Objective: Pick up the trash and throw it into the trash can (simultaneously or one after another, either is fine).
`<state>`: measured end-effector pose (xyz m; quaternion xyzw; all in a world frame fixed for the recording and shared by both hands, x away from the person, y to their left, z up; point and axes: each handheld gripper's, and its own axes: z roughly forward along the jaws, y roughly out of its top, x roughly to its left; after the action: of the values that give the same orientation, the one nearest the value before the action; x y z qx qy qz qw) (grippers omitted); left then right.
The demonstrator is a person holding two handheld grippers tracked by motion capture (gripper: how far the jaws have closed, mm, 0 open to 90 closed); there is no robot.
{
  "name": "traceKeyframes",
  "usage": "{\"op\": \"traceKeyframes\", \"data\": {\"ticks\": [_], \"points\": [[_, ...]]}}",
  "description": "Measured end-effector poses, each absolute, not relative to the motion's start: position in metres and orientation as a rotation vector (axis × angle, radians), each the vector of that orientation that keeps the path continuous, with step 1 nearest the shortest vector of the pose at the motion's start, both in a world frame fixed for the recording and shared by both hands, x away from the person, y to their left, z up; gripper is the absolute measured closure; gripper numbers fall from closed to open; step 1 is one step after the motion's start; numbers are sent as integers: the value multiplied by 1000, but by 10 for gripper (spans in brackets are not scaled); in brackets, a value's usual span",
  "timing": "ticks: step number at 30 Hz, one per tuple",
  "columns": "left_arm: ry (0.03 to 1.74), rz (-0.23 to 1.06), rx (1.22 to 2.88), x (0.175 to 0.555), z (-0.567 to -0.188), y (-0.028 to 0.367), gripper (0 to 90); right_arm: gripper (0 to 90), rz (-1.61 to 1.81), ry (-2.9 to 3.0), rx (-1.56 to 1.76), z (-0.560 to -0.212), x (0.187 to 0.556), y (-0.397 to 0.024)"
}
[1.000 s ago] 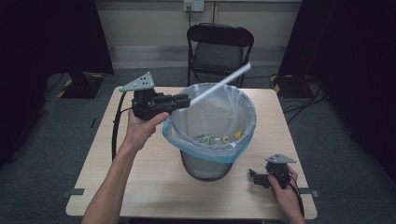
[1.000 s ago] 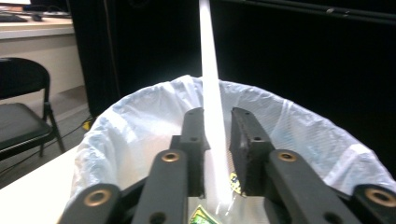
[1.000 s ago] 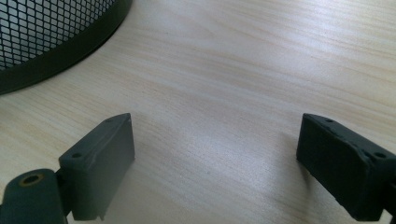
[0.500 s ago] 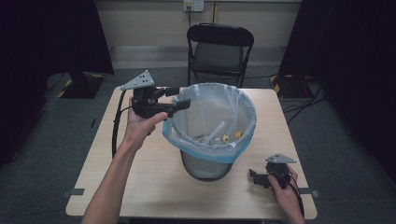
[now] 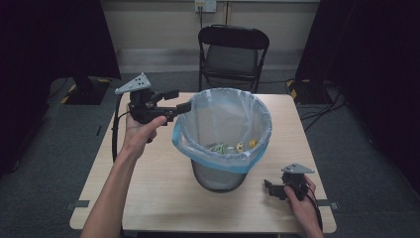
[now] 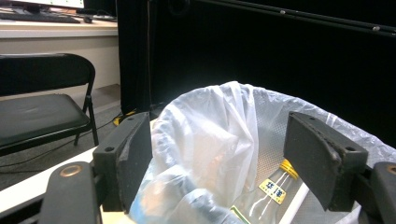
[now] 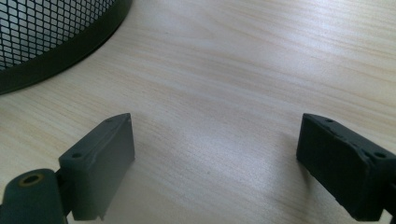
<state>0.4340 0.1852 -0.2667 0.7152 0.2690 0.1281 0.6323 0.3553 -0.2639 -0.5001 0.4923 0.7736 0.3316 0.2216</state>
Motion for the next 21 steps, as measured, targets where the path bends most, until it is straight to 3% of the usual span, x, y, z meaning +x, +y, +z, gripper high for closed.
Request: {"op": "traceKeyframes", "data": {"ticks": [21], "points": [[713, 333, 1634, 430, -288, 220, 155, 103, 916, 2138, 1361, -500, 355, -264]]}}
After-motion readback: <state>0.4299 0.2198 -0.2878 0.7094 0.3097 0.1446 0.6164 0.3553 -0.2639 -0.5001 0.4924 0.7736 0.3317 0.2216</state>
